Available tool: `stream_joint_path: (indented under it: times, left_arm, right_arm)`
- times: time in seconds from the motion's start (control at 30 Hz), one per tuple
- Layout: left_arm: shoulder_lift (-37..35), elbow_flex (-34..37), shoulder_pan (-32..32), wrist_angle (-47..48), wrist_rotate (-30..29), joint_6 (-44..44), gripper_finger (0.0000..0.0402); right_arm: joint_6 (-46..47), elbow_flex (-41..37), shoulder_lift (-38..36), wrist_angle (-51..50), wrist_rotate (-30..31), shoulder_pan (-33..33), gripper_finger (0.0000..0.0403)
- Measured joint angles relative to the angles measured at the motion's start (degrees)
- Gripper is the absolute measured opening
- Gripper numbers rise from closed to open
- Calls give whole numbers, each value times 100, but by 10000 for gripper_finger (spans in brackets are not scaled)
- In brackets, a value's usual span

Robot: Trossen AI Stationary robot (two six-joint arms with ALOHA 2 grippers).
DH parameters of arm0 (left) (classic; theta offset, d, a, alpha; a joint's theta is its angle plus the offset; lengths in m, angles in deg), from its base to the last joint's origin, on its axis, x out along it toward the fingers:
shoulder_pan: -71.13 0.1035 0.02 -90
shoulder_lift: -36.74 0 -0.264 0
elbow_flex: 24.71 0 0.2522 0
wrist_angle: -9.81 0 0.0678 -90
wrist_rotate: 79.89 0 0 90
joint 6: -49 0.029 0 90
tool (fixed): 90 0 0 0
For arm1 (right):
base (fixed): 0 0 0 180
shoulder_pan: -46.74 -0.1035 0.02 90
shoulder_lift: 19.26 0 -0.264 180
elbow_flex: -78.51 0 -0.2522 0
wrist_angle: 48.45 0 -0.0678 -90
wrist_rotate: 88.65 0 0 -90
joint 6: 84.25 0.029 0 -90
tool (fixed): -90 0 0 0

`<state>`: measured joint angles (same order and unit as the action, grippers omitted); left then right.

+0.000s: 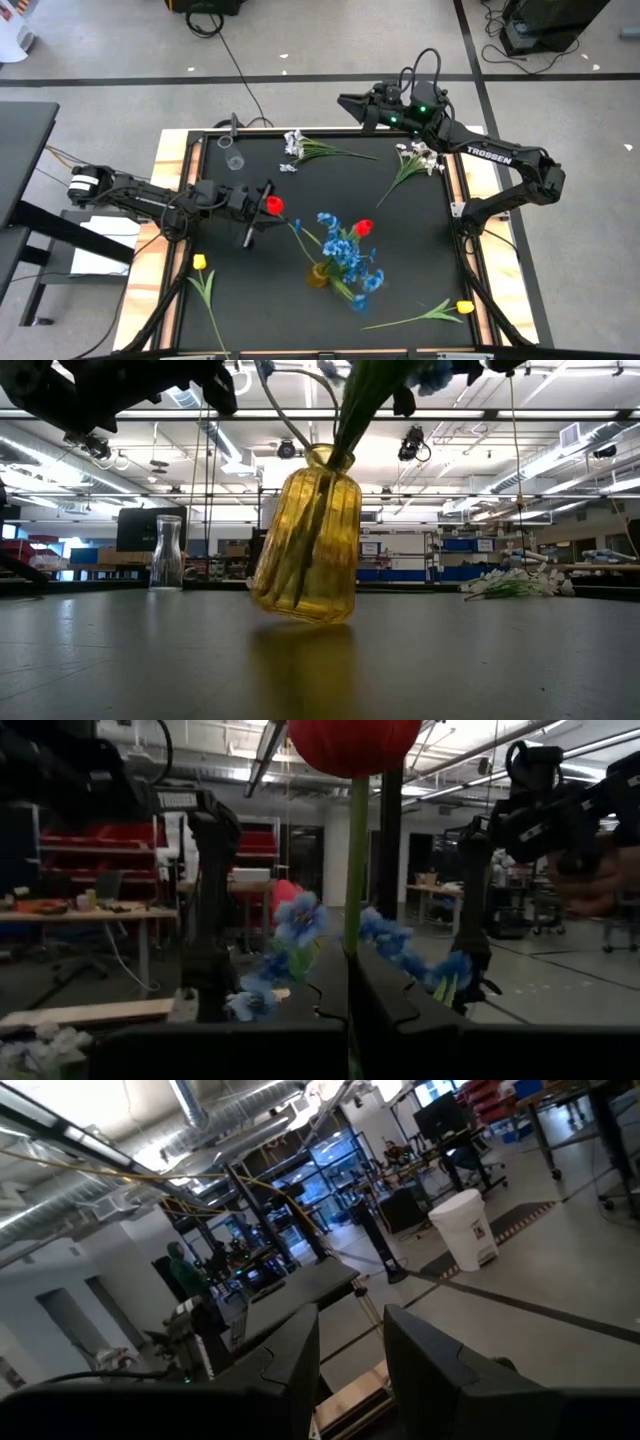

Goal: Sort flowers into vase by color
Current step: Put the red flower into the yellow vase

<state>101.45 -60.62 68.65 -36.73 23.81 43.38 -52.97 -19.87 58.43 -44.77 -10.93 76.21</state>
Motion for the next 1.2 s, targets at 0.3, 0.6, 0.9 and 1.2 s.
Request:
stream_joint_path:
  times: [0.3,0.6,0.9,1.2]
  left_arm:
    - [-480,0,0,482,510,-36,4]
    - [-1084,-32,-178,1292,633,-156,4]
    - [-761,-1163,-270,3046,947,638,5]
    - [-538,-1479,-226,2994,937,787,7]
  right_arm:
    - [-110,0,0,8,-86,-97,123]
    - [-292,0,0,10,-86,-243,123]
    - [-318,0,0,67,-85,-364,123]
    - [-346,2,0,93,-66,-599,123]
